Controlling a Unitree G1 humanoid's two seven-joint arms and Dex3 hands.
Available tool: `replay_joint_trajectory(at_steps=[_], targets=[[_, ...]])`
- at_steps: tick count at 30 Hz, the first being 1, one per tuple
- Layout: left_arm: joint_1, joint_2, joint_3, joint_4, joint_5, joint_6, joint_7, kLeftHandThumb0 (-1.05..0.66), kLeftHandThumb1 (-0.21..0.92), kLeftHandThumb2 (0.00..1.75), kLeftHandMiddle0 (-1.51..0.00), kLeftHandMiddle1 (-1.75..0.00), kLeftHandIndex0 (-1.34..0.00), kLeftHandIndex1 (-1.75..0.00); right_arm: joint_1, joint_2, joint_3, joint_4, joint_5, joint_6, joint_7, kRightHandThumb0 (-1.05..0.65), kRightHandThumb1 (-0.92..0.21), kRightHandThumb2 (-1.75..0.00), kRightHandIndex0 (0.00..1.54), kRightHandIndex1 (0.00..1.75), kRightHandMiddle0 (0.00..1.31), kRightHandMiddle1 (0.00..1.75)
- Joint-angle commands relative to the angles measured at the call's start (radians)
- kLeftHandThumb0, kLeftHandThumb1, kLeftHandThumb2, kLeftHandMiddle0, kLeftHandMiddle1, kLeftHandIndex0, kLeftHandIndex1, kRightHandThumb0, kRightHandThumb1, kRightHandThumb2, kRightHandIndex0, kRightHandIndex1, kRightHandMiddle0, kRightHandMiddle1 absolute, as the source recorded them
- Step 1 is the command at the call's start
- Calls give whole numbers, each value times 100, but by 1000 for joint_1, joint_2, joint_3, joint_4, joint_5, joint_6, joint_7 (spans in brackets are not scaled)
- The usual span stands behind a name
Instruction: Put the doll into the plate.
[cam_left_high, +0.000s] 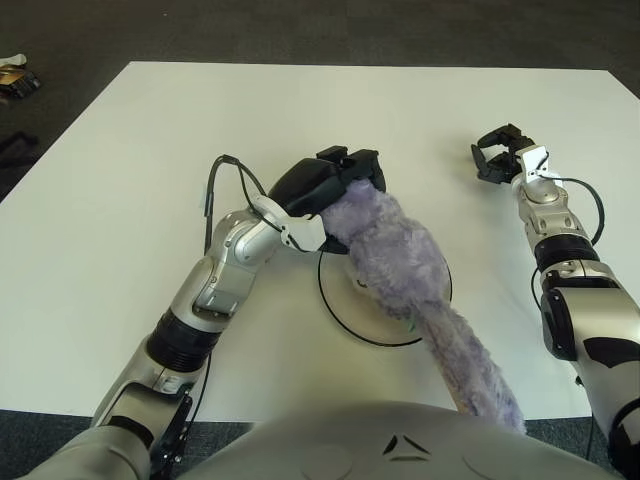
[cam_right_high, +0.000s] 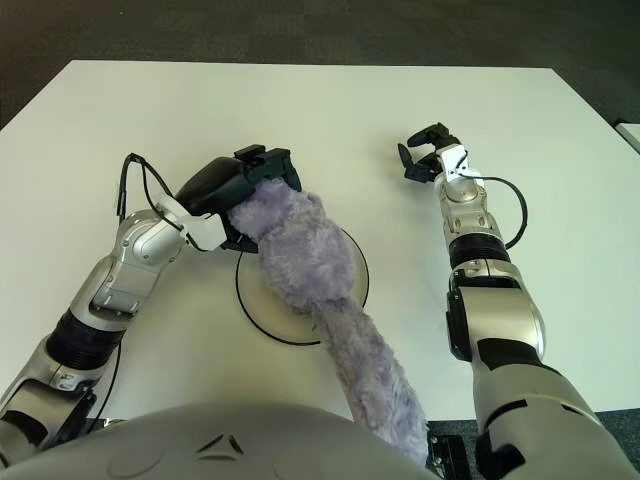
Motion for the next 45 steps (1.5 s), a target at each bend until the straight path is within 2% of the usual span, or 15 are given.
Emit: replay_joint_trajectory(at_steps=[1, 5, 9, 13, 25, 36, 45], targets=[[16, -4, -13, -16, -15, -3, -21, -1, 34, 121, -57, -175, -55, -148, 101, 54, 22, 76, -12, 99, 39, -1, -59, -95, 51, 159, 19, 175], [21, -8, -19, -17, -9, -17, -15, -1, 33, 123, -59, -175, -53, -151, 103, 54, 18, 82, -8, 86, 42, -1, -59, -94, 52, 157, 19, 175], [24, -10, -29, -12, 3, -47, 2, -1, 32, 126, -61, -175, -48, -156, 107, 52, 19, 77, -8, 78, 44, -1, -67, -79, 52, 144, 21, 175], [25, -11, -31, -11, 3, -66, 2, 0, 33, 126, -62, -175, -46, -158, 107, 51, 26, 73, -15, 82, 49, -1, -73, -69, 50, 139, 20, 175], [32, -17, -38, -15, -3, -69, -12, -1, 36, 122, -61, -175, -46, -154, 105, 48, 34, 76, -16, 82, 68, -1, -78, -61, 50, 136, 18, 175], [48, -38, -33, -30, 33, -61, 24, -1, 38, 118, -59, -175, -44, -154, 104, 46, 33, 74, -13, 93, 78, -1, -64, -90, 49, 159, 16, 175], [45, -77, -21, -11, 76, -55, 79, -1, 41, 116, -58, -175, -42, -154, 95, 42, 26, 91, -7, 89, 90, -1, -55, -104, 52, 167, 19, 175]])
